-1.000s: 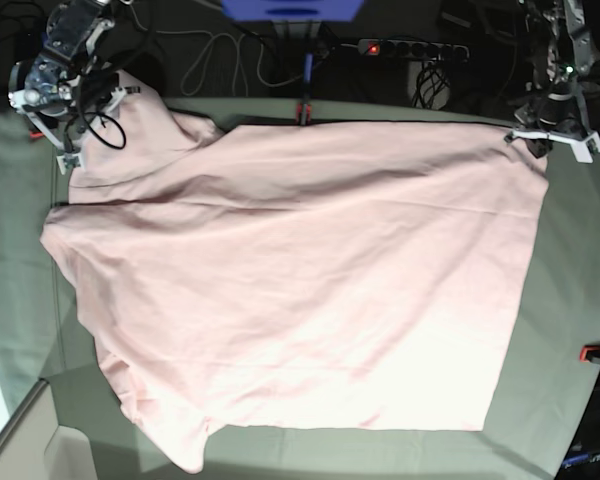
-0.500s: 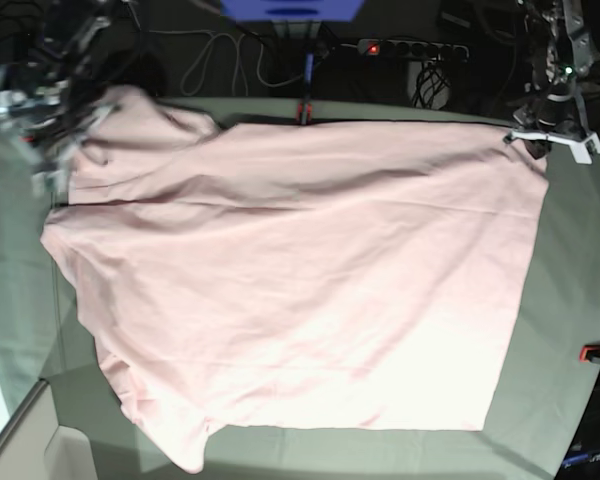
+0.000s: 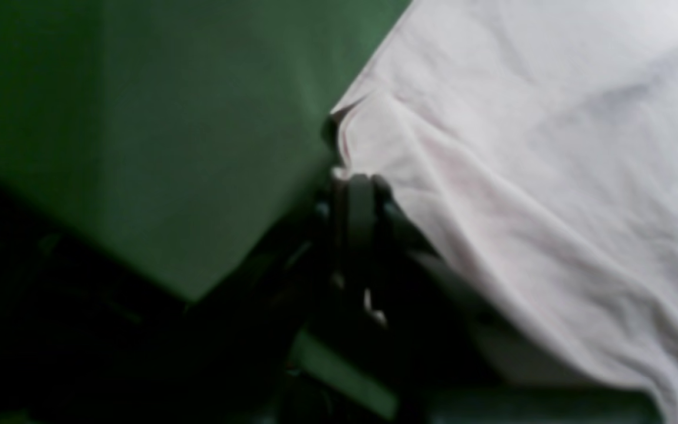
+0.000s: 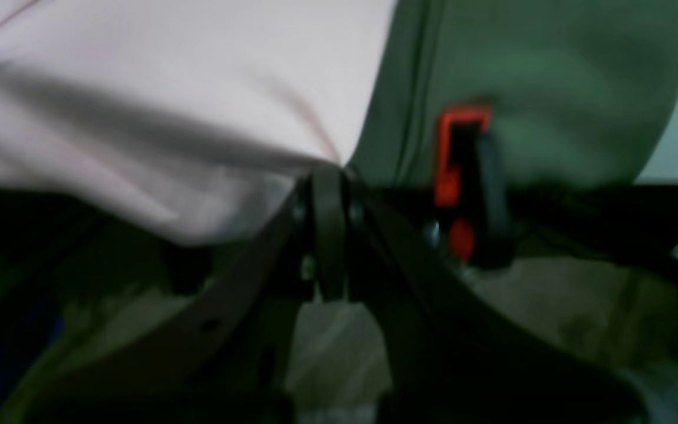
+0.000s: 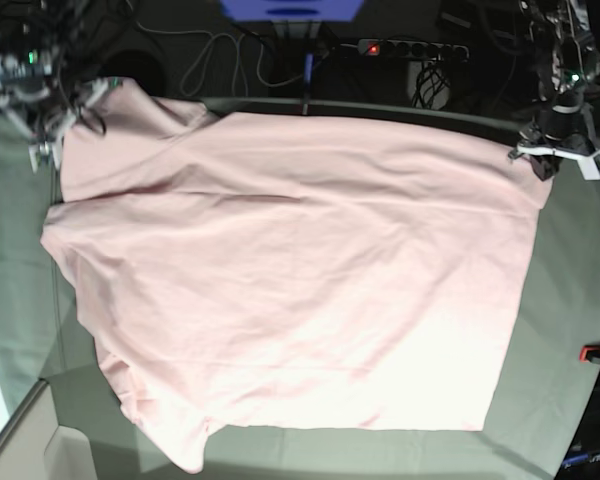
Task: Layout the t-shirt on the table in an organized manner, then fold the t-shirt properly
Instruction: 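Grasp the shirt corner nearest the right gripper, then lift the shirt edge with both grippers and pull it taut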
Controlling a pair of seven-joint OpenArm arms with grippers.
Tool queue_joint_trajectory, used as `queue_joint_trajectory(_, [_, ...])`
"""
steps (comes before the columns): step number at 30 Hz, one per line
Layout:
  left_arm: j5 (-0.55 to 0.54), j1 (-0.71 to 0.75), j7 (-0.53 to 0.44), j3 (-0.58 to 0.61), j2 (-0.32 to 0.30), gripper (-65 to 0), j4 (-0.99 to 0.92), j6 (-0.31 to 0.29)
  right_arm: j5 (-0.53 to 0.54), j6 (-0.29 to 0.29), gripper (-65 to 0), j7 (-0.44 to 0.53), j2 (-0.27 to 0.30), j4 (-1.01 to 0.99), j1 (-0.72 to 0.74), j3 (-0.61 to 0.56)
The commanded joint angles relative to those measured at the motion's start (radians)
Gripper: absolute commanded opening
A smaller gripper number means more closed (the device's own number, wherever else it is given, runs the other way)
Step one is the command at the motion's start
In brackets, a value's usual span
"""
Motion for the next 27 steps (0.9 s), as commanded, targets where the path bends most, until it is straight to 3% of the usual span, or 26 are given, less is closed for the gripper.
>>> queue_joint_trajectory(1, [0.001,0.003,-0.022,-0.007,-0.013,-65.0,0.019,0.003,0.025,-0.004,-65.0,0.012,0.007,0.034,-0.017,0.003])
queue_joint_trajectory(6, [0.0,0.03,-0.022,-0.007,-0.013,-65.0,0.042,0.003,0.16,-0.004,-65.0,0.024,0.007,0.048,-0.091,0.053])
queue_joint_trajectory(14, [-0.005,0.084,-0.022,-0.007,-0.013,-65.0,0.127,0.003,0.291,-0.004,-65.0,0.069,0.007,0.048,-0.134,0.144])
queue_joint_trajectory(27, [-0.006,0.101,-0.028,-0.009,-0.013,-65.0,0.134,0.003,0.302,-0.004,-65.0,0.07,0.007,0.049,-0.136,0.13])
